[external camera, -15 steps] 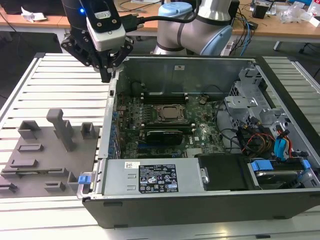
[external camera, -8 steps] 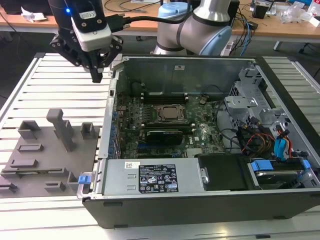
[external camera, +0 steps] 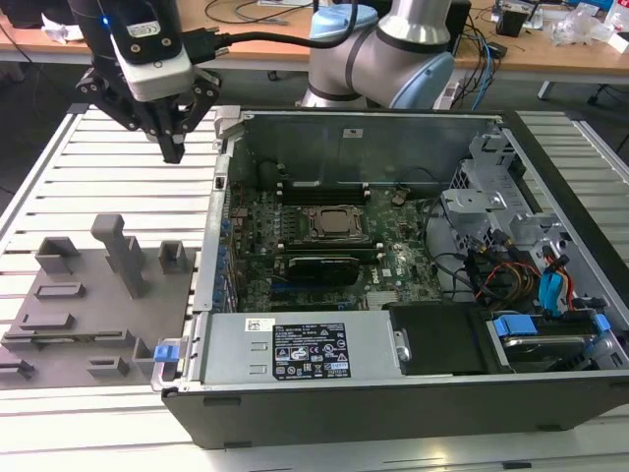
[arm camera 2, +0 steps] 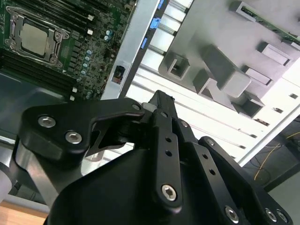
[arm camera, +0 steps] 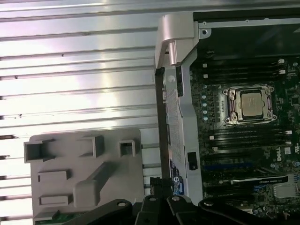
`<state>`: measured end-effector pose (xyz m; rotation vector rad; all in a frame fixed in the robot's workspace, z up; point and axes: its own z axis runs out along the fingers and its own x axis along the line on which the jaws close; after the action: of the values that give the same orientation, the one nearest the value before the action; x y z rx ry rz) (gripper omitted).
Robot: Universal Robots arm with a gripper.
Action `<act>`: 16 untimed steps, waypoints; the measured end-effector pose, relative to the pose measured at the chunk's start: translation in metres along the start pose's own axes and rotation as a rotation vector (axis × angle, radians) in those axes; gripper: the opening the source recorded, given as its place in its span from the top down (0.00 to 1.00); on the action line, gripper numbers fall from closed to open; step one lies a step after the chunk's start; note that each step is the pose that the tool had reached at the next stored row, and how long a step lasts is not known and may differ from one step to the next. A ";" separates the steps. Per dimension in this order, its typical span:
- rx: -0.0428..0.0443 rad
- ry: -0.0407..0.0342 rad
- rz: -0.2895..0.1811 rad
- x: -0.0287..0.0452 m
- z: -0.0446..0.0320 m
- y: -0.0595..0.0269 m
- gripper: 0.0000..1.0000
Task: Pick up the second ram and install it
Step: 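Reach for the second ram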
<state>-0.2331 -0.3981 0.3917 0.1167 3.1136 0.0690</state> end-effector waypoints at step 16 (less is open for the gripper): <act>0.0000 0.0001 0.000 0.0392 0.0004 -0.0030 0.89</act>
<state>-0.2724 -0.3981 0.3902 0.1167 3.1137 0.0689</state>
